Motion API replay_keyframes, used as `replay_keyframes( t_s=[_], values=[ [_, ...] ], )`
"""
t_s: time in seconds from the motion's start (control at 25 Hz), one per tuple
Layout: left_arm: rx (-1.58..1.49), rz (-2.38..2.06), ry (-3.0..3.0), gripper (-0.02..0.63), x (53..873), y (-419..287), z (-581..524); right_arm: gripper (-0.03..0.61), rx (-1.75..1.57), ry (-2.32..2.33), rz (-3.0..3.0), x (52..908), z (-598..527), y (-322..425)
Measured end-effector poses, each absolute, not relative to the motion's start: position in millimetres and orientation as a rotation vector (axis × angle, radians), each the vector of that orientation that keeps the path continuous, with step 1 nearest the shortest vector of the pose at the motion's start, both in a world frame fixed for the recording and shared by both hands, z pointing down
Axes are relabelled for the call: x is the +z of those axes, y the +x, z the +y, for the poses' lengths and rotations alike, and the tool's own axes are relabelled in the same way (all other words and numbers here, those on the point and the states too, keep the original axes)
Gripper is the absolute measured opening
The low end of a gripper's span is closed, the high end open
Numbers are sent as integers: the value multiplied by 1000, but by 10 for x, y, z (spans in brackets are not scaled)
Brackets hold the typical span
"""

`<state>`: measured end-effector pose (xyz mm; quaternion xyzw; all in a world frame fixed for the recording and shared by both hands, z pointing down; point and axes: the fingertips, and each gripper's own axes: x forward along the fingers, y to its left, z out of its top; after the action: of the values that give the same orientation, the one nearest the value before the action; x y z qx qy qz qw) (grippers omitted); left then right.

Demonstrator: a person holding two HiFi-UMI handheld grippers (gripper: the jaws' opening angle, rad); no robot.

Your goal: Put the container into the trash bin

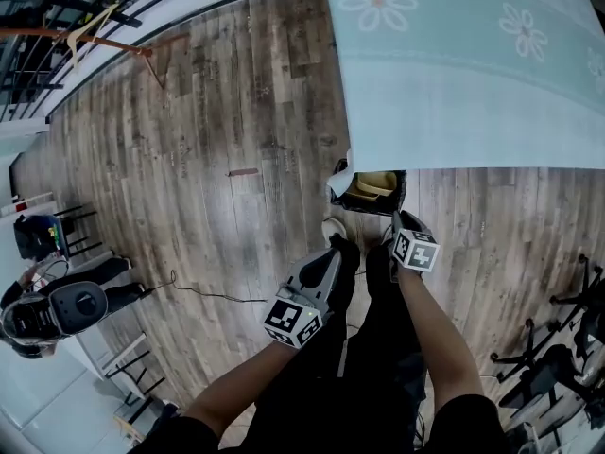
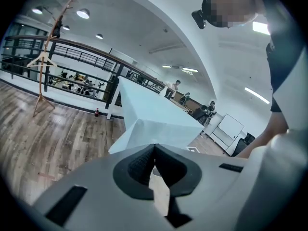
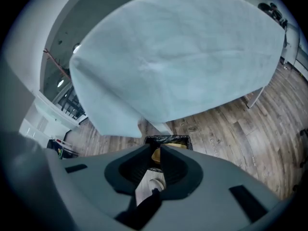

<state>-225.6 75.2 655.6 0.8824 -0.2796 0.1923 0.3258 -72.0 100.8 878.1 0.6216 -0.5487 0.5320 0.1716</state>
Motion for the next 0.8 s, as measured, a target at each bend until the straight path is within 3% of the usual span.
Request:
replay_keyframes(
  t_s=[0.48, 0.8],
  values=[
    [528, -670, 2431, 11, 5715, -1939, 1072, 42, 1297, 1768, -1899, 6570, 1617, -646],
    [457, -717, 2492, 11, 5105, -859, 1876, 43, 945, 1949, -2169, 5212, 2217, 283]
  ],
)
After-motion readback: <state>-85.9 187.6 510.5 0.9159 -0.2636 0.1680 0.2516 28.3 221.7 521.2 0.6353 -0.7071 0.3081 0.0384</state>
